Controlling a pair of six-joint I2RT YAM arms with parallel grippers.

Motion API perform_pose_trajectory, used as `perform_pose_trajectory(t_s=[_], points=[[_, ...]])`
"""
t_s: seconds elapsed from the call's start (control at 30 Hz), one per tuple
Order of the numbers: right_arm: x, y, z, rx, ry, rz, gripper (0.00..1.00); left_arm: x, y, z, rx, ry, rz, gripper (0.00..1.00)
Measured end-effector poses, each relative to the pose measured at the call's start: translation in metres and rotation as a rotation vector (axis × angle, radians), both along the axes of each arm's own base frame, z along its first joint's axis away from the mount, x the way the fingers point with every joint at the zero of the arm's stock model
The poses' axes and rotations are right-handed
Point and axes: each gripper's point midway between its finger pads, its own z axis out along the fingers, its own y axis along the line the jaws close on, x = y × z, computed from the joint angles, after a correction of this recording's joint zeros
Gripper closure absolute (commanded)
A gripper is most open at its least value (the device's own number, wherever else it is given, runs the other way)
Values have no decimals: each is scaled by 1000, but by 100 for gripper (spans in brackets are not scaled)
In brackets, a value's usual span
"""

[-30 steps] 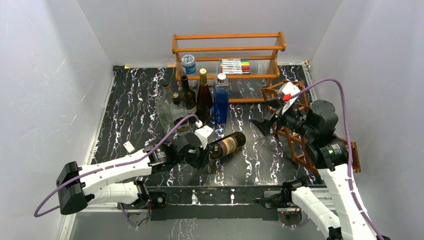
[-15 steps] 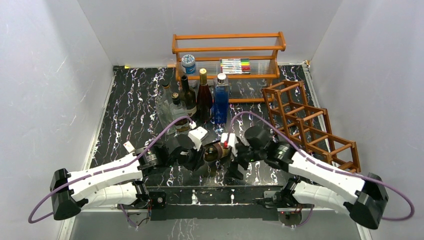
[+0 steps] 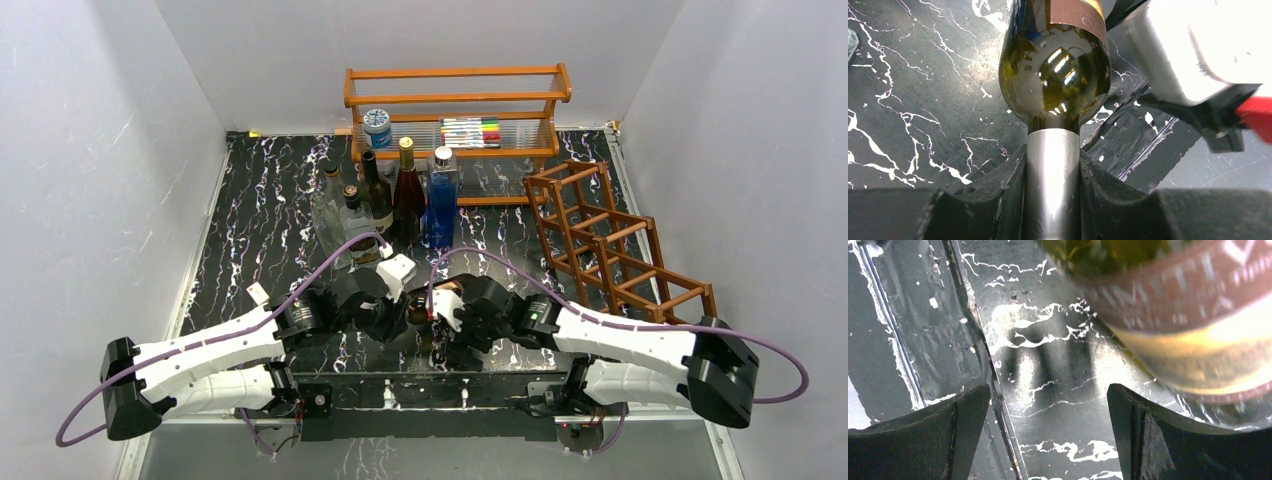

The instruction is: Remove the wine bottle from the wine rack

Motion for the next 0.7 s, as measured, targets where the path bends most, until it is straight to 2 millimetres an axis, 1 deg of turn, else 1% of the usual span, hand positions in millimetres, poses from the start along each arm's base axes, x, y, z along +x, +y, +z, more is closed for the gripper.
perform_pose_trajectory(t_s=[0.1,0.13,0.2,0.3,0.37,0.4,0.5,0.57,0.7], points=[[0,-10,4,25,-33,-14,2,0,1,0,3,1,0,100],[5,-7,11,58,-88,13,2,0,1,0,5,1,1,100],[20,7,34,156,-237,74,2,1,3,0,10,-5,10,100],[41,26,87,321,-462,113,2,4,6,0,17,-13,27,100],[49,33,114,398,-558,120,2,4,6,0,18,-13,26,100],[51,37,121,417,-587,126,2,5,5,1,17,-13,26,100],[57,48,127,418,-624,152,2,5,4,2,17,-12,25,100],[59,58,117,395,-620,185,2,7,5,1,27,-15,33,100],[54,66,96,356,-596,274,2,8,6,4,26,-12,44,100]])
